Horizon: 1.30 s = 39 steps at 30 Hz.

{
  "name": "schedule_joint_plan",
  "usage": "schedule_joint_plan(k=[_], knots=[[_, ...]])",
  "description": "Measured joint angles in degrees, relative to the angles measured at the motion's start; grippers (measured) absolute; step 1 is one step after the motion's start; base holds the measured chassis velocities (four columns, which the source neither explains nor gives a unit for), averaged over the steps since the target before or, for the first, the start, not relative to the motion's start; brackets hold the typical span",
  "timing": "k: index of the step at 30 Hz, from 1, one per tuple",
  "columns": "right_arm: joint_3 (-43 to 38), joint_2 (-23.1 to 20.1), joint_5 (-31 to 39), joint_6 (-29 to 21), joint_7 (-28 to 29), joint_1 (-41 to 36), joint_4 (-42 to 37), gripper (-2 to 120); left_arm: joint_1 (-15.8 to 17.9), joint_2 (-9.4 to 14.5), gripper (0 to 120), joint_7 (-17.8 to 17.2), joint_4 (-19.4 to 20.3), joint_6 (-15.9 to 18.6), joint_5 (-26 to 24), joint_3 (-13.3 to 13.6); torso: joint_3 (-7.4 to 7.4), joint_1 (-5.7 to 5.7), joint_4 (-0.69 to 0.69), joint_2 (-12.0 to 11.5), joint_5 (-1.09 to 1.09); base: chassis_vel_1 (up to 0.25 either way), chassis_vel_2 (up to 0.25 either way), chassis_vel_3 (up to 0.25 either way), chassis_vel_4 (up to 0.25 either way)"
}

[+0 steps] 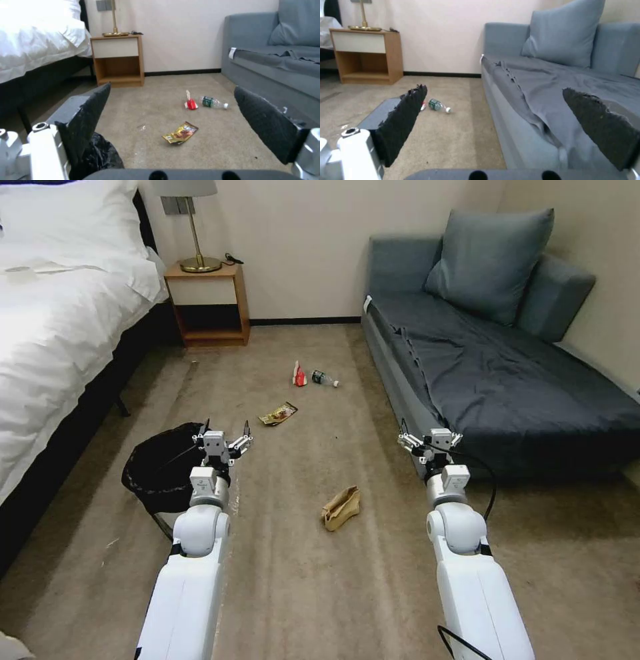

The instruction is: Pick up the trash bin, then pick up the garbage on the floor and place it into the trash bin.

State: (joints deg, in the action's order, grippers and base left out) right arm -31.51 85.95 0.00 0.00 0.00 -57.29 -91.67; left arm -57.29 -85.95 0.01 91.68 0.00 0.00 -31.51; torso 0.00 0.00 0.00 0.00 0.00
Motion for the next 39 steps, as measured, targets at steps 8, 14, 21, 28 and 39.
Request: schedule_joint_plan(k=[8, 14, 21, 28, 39], knots=[[0.0, 0.0, 0.0, 0.0, 0.0, 0.0, 0.0, 100, 0.0, 0.0, 99, 0.0, 0.0, 0.0, 0.0, 0.0, 0.00, 0.00, 0.00, 0.0, 0.00, 0.000, 0.000, 0.000, 0.000], [0.0, 0.0, 0.0, 0.0, 0.0, 0.0, 0.0, 100, 0.0, 0.0, 99, 0.0, 0.0, 0.0, 0.0, 0.0, 0.00, 0.00, 0.00, 0.0, 0.00, 0.000, 0.000, 0.000, 0.000], [0.0, 0.0, 0.0, 0.0, 0.0, 0.0, 0.0, 100, 0.0, 0.0, 99, 0.0, 0.0, 0.0, 0.0, 0.0, 0.00, 0.00, 0.00, 0.0, 0.00, 0.000, 0.000, 0.000, 0.000], [0.0, 0.0, 0.0, 0.0, 0.0, 0.0, 0.0, 100, 0.0, 0.0, 99, 0.0, 0.0, 0.0, 0.0, 0.0, 0.00, 0.00, 0.00, 0.0, 0.00, 0.000, 0.000, 0.000, 0.000], [0.0, 0.0, 0.0, 0.0, 0.0, 0.0, 0.0, 100, 0.0, 0.0, 99, 0.0, 0.0, 0.0, 0.0, 0.0, 0.00, 0.00, 0.00, 0.0, 0.00, 0.000, 0.000, 0.000, 0.000]])
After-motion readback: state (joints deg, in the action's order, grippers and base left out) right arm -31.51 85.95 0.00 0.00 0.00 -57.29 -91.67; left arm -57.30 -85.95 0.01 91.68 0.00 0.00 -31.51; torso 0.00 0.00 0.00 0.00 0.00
